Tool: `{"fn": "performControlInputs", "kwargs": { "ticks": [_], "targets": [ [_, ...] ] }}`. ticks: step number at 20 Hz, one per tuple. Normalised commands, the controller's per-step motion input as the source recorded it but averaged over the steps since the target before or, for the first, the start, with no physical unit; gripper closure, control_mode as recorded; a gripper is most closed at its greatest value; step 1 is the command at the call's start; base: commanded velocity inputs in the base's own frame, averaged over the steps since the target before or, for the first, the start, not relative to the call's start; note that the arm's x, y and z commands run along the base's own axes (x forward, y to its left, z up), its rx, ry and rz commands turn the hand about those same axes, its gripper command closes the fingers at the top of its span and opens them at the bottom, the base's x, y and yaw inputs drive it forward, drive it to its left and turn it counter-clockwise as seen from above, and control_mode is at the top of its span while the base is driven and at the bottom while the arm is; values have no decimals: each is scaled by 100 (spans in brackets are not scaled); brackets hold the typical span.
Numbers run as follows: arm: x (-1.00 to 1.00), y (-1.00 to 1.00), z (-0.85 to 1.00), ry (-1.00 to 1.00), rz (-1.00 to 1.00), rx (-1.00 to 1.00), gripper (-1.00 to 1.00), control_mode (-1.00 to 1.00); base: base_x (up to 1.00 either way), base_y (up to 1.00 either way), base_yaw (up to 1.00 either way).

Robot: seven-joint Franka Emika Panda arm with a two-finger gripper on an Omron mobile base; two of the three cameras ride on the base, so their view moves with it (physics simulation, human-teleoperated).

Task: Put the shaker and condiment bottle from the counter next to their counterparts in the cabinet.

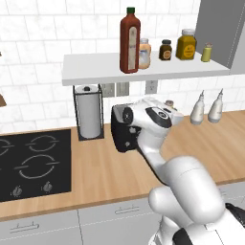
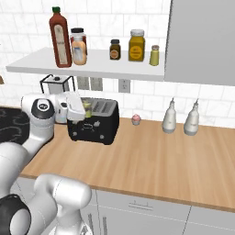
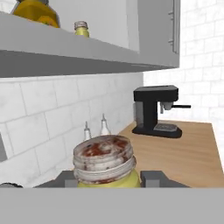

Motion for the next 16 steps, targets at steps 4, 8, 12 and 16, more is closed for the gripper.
{"fn": "performControlInputs", "kwargs": {
  "ticks": [4, 8, 12, 16],
  "targets": [
    [0, -44, 72, -5, 1, 0, 100, -100, 0, 0, 0],
    [0, -28, 59, -1, 0, 0, 100, -100, 0, 0, 0],
    [0, -23, 64, -5, 2, -1, 100, -100, 0, 0, 0],
    [0, -17, 71, -6, 0, -1, 100, -100, 0, 0, 0]
  ]
}}
